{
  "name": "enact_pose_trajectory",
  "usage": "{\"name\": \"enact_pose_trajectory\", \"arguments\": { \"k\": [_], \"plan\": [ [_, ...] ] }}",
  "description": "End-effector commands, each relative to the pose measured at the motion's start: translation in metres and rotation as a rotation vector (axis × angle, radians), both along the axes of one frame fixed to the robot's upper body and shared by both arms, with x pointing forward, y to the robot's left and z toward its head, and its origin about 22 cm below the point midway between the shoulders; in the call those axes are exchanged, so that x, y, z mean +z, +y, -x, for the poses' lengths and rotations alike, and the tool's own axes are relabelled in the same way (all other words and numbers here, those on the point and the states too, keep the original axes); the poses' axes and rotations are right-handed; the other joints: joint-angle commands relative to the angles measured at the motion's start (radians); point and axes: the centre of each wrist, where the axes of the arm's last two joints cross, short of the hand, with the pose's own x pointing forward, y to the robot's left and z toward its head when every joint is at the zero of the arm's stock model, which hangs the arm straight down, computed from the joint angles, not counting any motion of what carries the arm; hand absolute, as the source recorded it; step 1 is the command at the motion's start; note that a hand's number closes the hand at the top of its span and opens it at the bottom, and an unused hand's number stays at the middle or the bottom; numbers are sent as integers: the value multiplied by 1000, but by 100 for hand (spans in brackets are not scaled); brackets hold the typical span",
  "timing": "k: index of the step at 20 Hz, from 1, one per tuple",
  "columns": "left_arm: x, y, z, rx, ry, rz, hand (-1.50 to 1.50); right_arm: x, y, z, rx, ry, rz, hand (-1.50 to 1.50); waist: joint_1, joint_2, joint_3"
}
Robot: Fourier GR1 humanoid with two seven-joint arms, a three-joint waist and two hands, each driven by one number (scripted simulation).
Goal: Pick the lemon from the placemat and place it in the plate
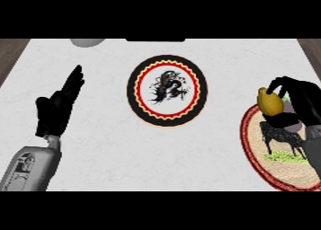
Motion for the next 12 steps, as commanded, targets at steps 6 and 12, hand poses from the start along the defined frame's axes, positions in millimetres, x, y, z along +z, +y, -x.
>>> {"name": "enact_pose_trajectory", "arguments": {
  "k": [6, 12],
  "plan": [
    [3, 16, 8, 5, 0, -12, 0, 57, 50, -16, 310, -249, -136, 150, -5, -4, -2],
    [10, -2, 4, 2, -5, -15, 0, 63, 105, -49, 365, -120, -222, 150, 5, 0, -1]
  ]
}}
